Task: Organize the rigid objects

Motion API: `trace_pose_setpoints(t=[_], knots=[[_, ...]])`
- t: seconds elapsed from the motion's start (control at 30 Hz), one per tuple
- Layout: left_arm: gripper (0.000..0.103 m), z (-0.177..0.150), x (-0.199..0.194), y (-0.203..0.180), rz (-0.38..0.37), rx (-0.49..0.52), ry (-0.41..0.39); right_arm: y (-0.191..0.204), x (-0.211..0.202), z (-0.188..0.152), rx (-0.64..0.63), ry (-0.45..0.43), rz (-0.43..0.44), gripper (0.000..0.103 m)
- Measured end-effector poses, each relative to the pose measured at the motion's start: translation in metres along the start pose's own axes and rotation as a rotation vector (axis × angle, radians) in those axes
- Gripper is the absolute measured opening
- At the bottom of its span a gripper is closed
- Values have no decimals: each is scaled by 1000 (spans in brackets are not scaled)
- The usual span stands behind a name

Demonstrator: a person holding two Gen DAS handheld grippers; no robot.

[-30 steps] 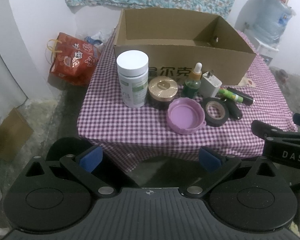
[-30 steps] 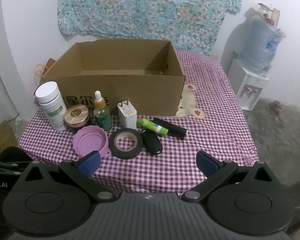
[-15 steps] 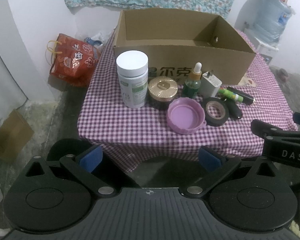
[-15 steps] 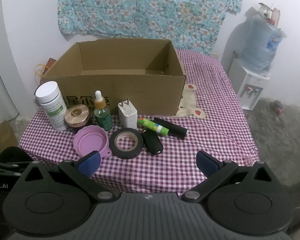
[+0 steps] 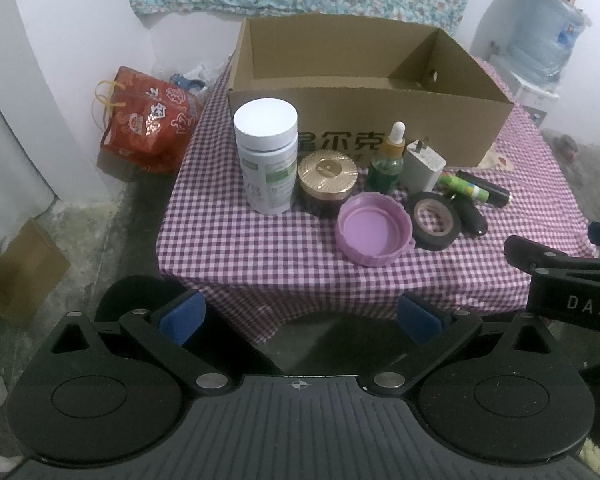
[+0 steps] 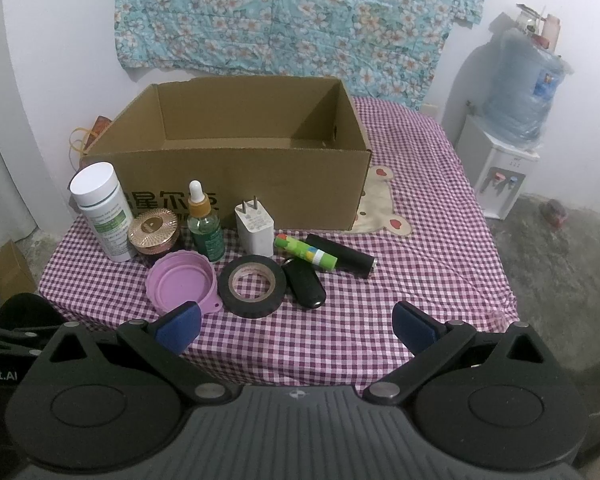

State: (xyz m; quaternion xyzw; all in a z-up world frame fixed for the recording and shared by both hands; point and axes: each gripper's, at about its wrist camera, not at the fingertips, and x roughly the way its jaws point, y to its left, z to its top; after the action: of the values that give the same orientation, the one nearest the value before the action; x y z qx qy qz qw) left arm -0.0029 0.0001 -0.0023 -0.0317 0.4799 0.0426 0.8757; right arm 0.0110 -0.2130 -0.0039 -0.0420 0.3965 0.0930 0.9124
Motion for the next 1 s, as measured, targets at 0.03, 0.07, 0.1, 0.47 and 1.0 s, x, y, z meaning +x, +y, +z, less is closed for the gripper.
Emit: trace_pose_setpoints(t=[0.03, 0.07, 0.1, 0.47, 1.0], knots=[[103, 0, 0, 0, 1, 0, 0, 0, 0, 0, -1, 0, 0, 103], [103, 0, 0, 0, 1, 0, 0, 0, 0, 0, -1, -1, 0, 103], [103, -1, 0, 0, 1, 1, 0, 0, 0, 0, 0, -1, 0, 103], [103, 3, 2, -2, 12, 12, 1, 1, 4, 4, -2, -7, 1, 103], [103, 13, 19, -1, 16, 14, 43, 3, 19, 14, -1, 6, 12, 103]])
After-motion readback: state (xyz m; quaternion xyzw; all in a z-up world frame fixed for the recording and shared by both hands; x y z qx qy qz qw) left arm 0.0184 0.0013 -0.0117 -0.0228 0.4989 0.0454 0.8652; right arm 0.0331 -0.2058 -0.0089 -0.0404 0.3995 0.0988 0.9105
